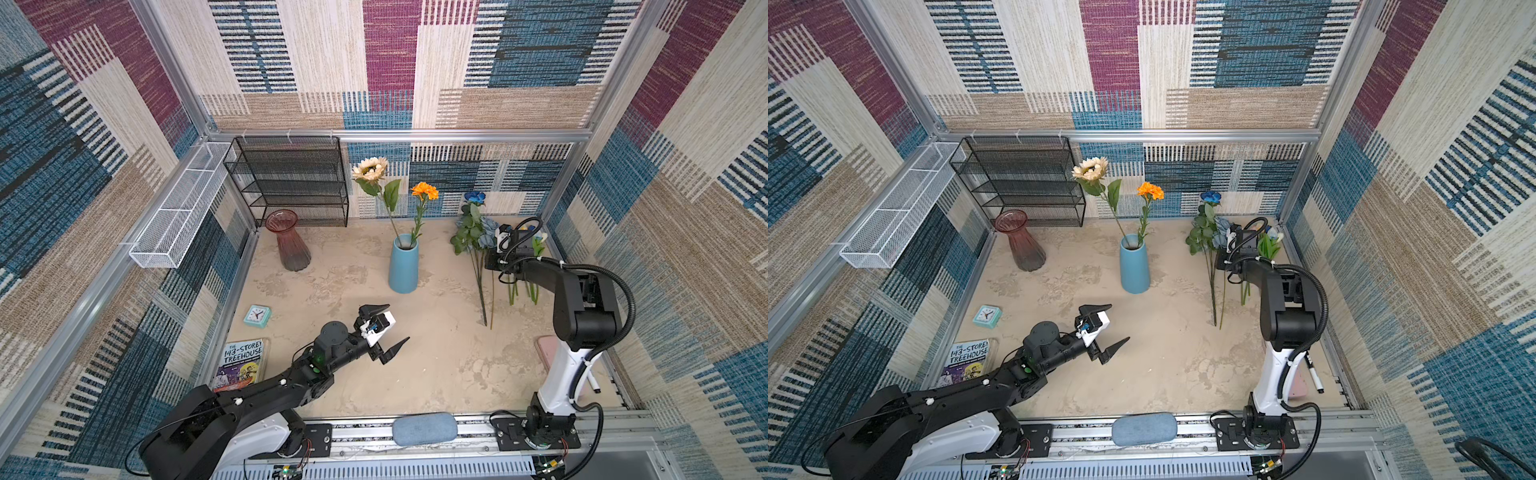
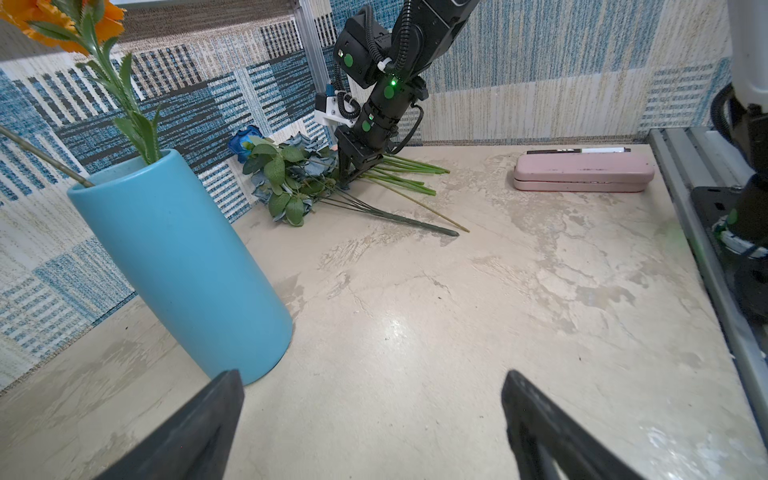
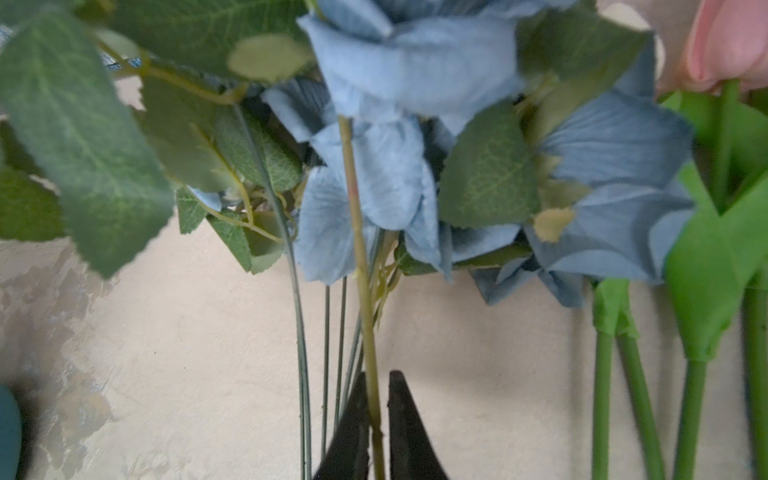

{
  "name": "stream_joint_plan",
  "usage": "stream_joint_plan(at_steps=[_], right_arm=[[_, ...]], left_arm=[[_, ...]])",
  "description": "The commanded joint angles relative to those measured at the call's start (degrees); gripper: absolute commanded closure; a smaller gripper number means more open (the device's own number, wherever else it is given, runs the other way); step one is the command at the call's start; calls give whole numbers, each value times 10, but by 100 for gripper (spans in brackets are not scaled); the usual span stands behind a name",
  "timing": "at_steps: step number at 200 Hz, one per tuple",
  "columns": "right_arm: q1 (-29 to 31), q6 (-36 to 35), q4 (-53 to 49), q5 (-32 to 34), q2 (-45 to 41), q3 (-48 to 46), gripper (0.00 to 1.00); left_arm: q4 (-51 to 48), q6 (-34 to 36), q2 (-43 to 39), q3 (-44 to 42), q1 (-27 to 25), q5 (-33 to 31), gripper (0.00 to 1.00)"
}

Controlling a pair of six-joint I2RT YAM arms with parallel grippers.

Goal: Arrange the flowers into the vase
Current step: 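Reach the right gripper to the blue rose's stem and grasp it, then lift the blue rose high out of the pile with the right gripper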

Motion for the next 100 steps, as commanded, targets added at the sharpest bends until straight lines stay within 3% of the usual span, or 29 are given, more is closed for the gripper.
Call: stream_joint_plan(at_steps=[1, 100], right_arm=[[2, -8, 8, -16, -14, 3, 90], [4, -14, 10, -17, -74, -10, 97]], left_arm=[[7, -6, -3, 2, 0, 7, 0], [7, -4, -5, 0, 0, 6, 0]])
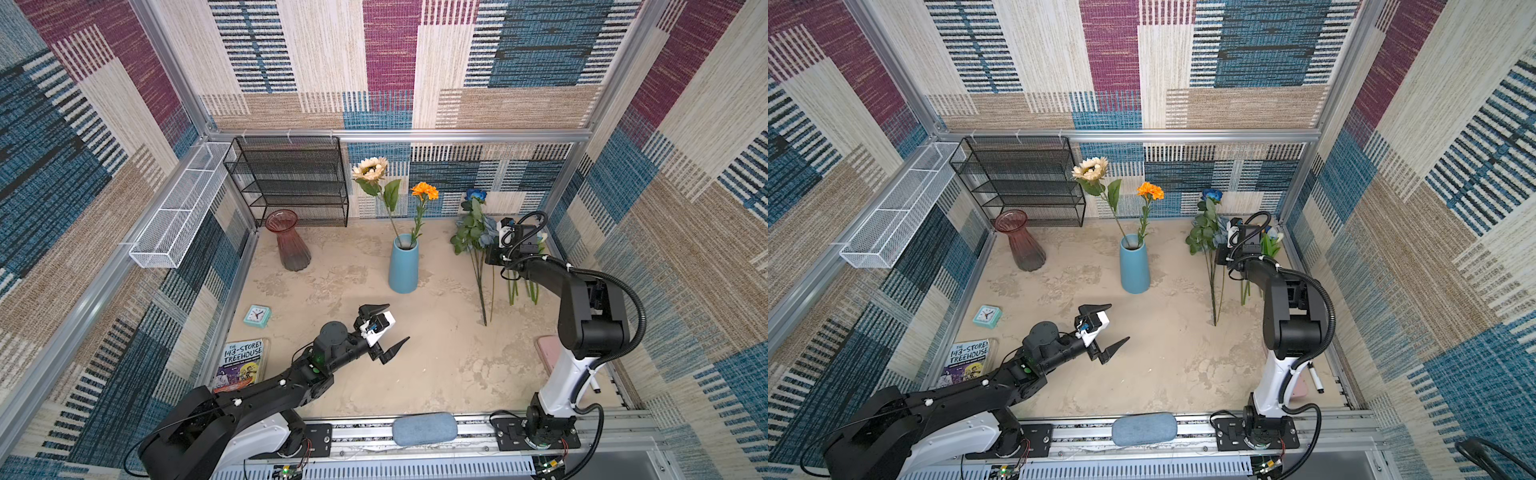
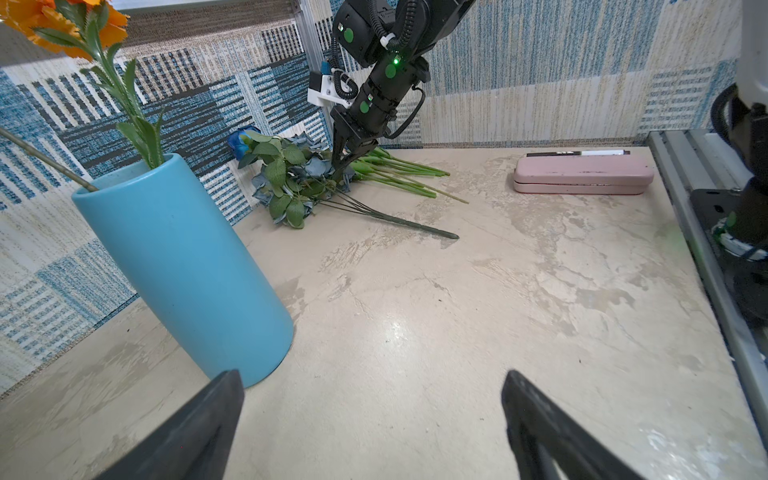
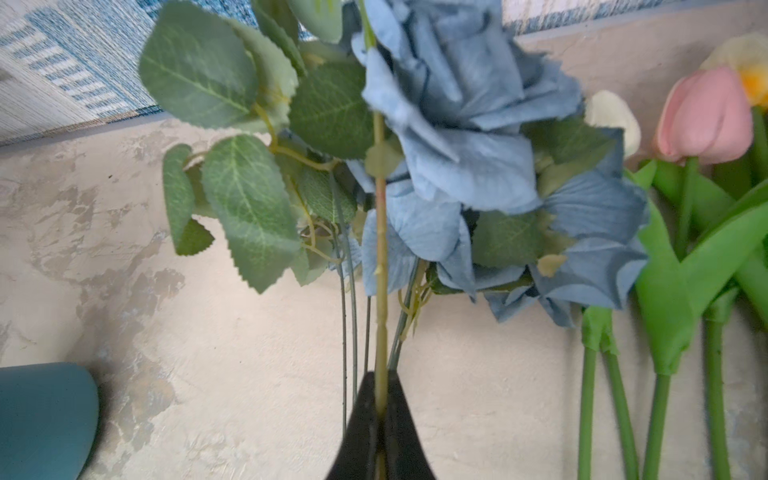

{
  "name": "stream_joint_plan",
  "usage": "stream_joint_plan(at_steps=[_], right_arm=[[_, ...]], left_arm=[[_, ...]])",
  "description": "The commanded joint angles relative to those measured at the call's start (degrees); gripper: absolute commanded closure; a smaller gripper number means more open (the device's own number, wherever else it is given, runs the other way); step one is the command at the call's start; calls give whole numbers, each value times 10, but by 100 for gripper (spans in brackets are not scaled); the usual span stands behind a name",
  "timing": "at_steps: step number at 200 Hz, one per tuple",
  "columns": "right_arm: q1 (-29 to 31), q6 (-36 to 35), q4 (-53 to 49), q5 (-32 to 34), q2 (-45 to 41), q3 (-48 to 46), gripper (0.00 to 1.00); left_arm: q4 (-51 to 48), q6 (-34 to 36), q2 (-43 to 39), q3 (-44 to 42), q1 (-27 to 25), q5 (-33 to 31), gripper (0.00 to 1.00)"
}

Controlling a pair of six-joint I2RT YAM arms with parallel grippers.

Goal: Arrange the flowers into the vase
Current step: 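Lift the blue rose high out of the pile with the right gripper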

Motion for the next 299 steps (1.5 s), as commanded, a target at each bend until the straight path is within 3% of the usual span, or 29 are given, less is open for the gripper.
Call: stream_joint_plan(at_steps=[1, 102, 196, 217, 251, 299], right_arm=[[2, -4, 14, 0, -24, -6, 97], [1, 21, 10, 43, -143, -8, 100], [5, 41, 51, -1, -309, -54, 100], [10, 49, 113, -58, -366, -92, 100], [38, 109, 309, -175, -427, -164, 100], [148, 157, 573, -198, -356, -146, 100]], left_arm=[[7, -4, -3, 0, 0, 6, 0], [2, -4, -22, -8, -1, -1, 0], [6, -9, -31, -11, -3, 1, 0], [16, -11, -30, -15, -3, -1, 0], [17, -7, -30, -17, -3, -9, 0], [19, -3, -26, -16, -4, -11, 0]])
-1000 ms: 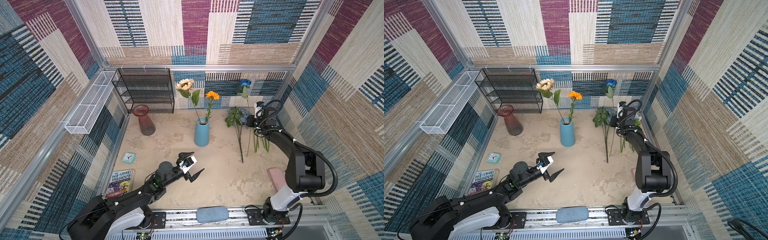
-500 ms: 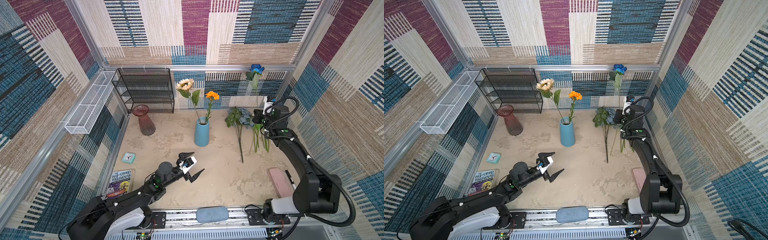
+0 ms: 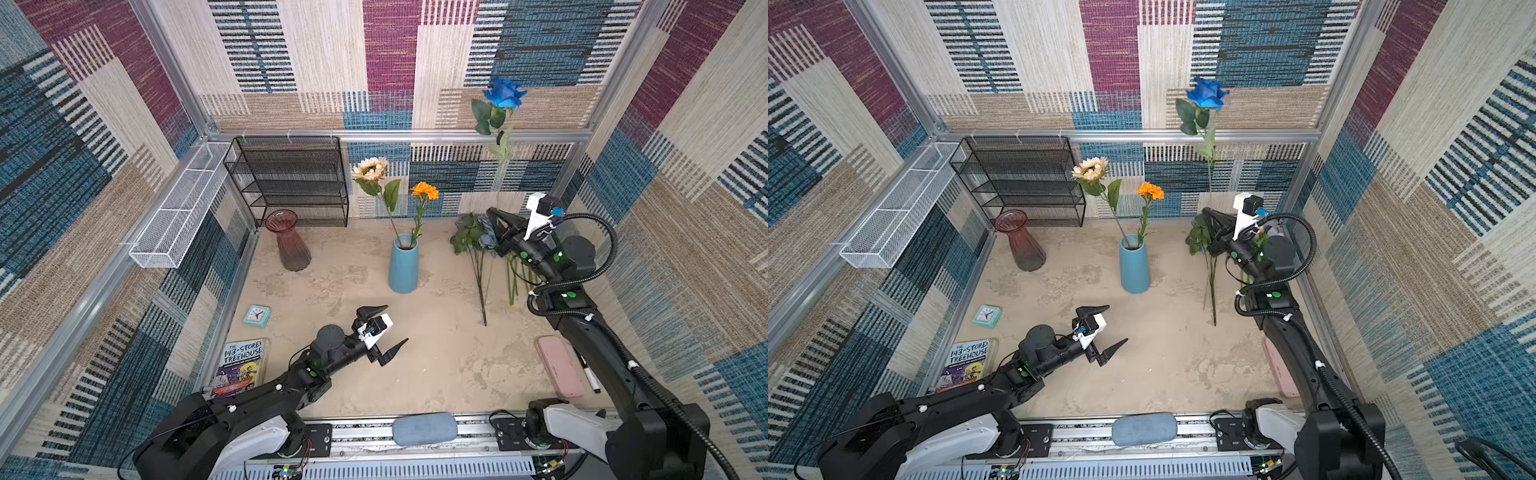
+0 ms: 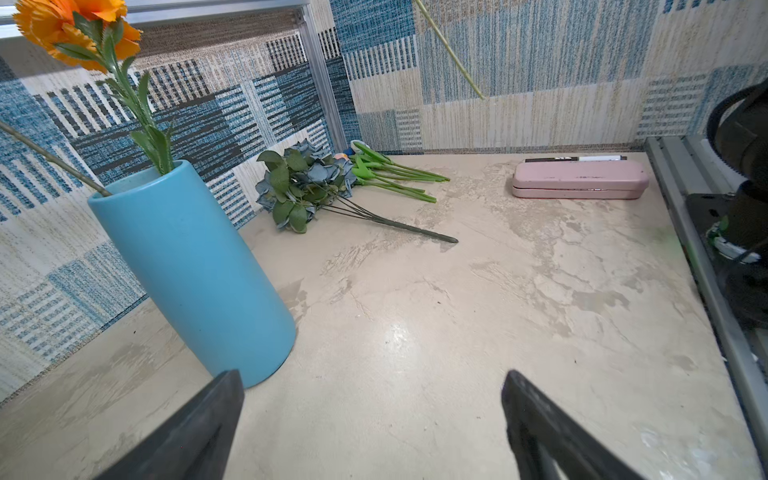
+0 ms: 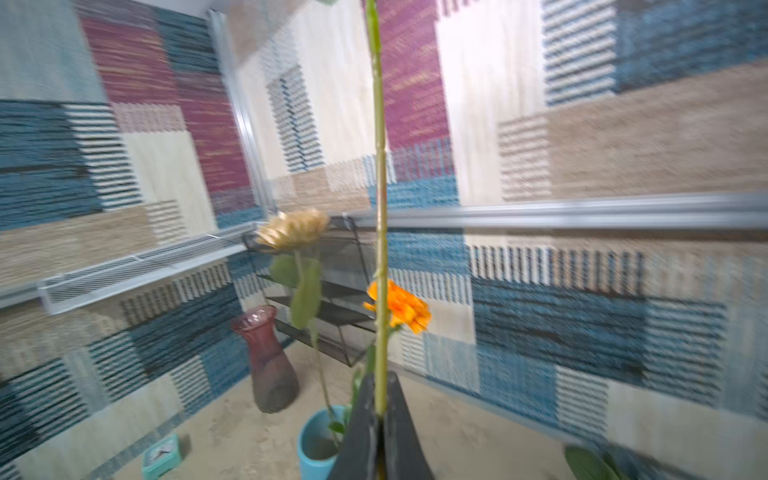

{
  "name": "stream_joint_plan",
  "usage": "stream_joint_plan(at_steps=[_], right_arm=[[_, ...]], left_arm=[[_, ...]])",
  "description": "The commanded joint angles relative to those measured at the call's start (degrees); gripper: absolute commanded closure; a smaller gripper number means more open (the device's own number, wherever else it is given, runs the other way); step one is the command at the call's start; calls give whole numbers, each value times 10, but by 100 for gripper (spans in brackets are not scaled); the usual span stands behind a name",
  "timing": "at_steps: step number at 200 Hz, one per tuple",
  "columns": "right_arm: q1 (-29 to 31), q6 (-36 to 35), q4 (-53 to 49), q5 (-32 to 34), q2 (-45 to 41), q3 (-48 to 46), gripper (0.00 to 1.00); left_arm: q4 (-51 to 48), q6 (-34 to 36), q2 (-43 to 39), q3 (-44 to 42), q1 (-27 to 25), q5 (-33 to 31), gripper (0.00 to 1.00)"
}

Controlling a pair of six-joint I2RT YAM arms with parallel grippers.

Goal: Arrange the flowers into the vase
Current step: 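Lift the blue rose high out of the pile with the right gripper, then carry the blue rose over the light-blue vase and lower its stem in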

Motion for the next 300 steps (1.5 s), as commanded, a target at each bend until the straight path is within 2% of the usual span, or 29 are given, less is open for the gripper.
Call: stream_joint_plan(at_steps=[1, 28, 62, 145, 205, 247, 300], right_arm=[[46, 38, 201, -25, 41, 21, 100], [92, 57, 292, -36, 128, 79, 100], [100, 128, 382, -47, 226, 160, 100], [143, 63, 442, 62, 377, 278, 100], [147, 32, 440, 72, 471, 364, 100], [158, -16, 447, 60, 485, 328, 100], [175, -43, 460, 93, 464, 232, 100]], left_arm=[[17, -2, -1, -1, -1, -6, 0], [11, -1, -10, -3, 0, -10, 0], [11, 0, -9, -3, 0, -8, 0], [3, 0, -8, 0, -1, -5, 0], [-1, 4, -8, 2, -2, -5, 0], [-10, 9, -13, 3, -2, -9, 0], [-10, 7, -9, 5, -2, -5, 0]])
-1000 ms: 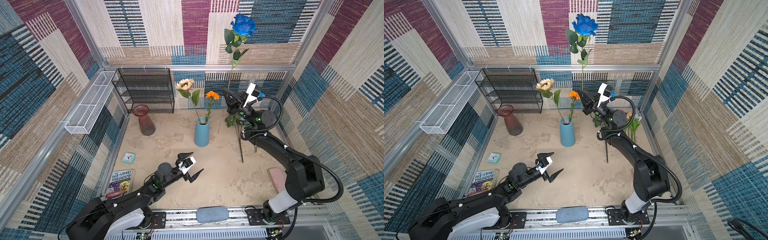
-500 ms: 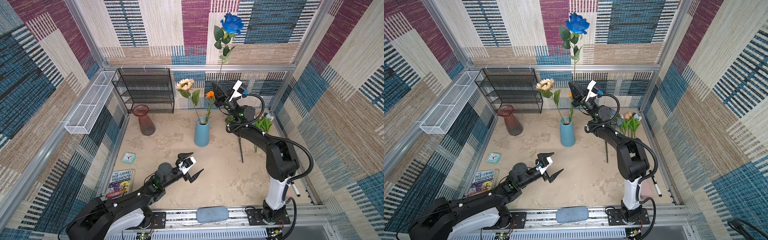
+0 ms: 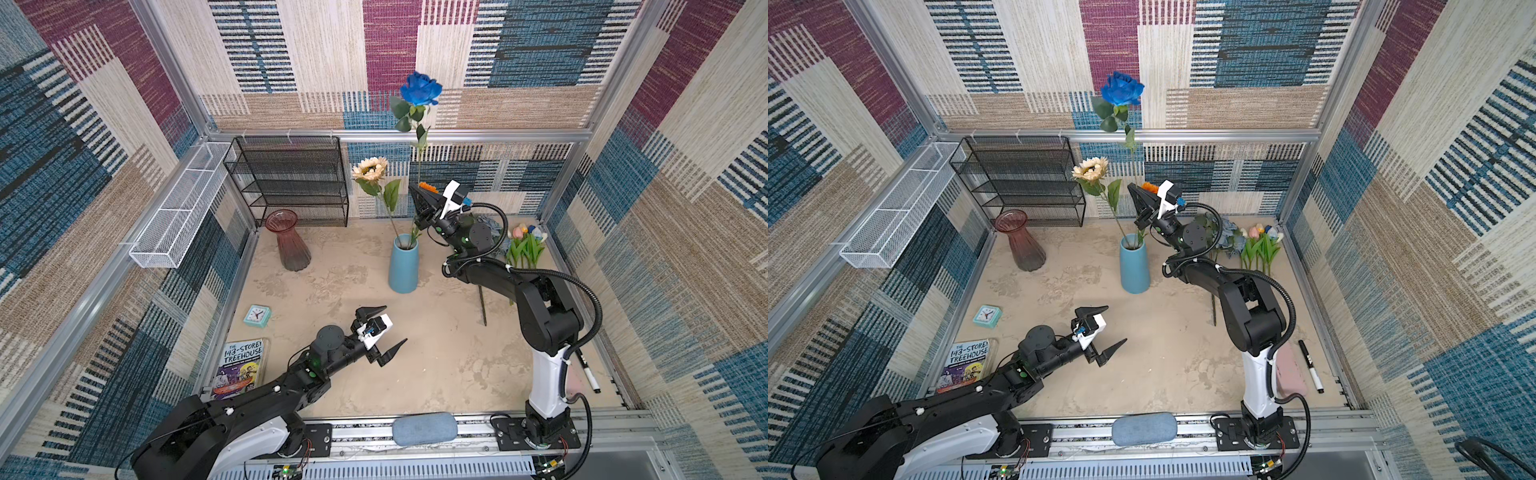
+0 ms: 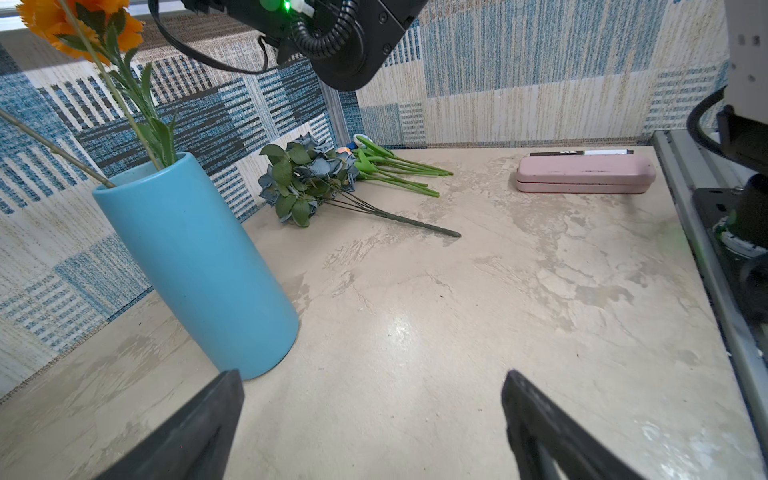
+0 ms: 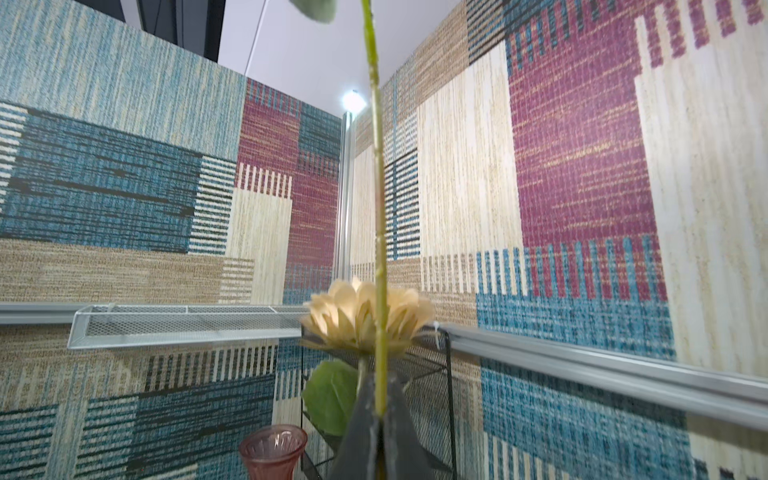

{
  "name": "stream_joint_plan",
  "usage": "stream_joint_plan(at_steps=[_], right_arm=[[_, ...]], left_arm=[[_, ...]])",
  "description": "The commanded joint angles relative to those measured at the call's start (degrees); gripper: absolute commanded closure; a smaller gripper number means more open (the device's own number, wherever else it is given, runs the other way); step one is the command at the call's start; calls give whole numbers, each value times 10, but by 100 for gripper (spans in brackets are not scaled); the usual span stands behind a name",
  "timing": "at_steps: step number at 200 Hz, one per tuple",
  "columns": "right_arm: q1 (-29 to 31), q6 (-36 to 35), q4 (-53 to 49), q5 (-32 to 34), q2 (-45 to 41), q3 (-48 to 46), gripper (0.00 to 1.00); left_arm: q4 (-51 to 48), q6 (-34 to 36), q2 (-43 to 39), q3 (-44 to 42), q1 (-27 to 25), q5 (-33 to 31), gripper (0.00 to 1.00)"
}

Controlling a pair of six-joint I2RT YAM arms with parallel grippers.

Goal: Arrange the flowers into the vase
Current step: 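Carry the blue rose over the light-blue vase and lower its stem in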

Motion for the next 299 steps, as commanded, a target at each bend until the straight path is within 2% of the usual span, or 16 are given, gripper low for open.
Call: stream_joint_plan(at_steps=[1, 25, 103, 134, 149, 179, 204, 268, 291, 299], right_arm=[[7, -24, 37, 19, -13, -24, 100], [15, -41, -2, 32, -21, -39, 98], [24, -36, -81, 81, -31, -83, 92], [25, -34, -83, 101, -41, -106, 85], [26, -35, -98, 101, -43, -104, 77], [28, -32, -82, 101, -54, -124, 76], [30, -29, -74, 114, -70, -143, 65], [34, -39, -122, 141, -192, -214, 48], [34, -46, -165, 172, -252, -248, 44], [34, -64, -195, 176, -276, -258, 38]], left_arm=[[10, 1, 1, 6, 0, 5, 0], [10, 2, 2, 5, 0, 3, 0], [9, 1, 2, 6, -1, 4, 0], [6, 3, 0, 6, -1, 3, 0], [6, 2, 1, 6, -1, 2, 1], [6, 1, -2, 6, -1, 4, 1], [5, 3, -2, 6, -1, 4, 1], [6, 4, -2, 5, -1, 1, 0], [8, 3, -1, 5, -1, 4, 0], [8, 2, -1, 6, -1, 5, 0]])
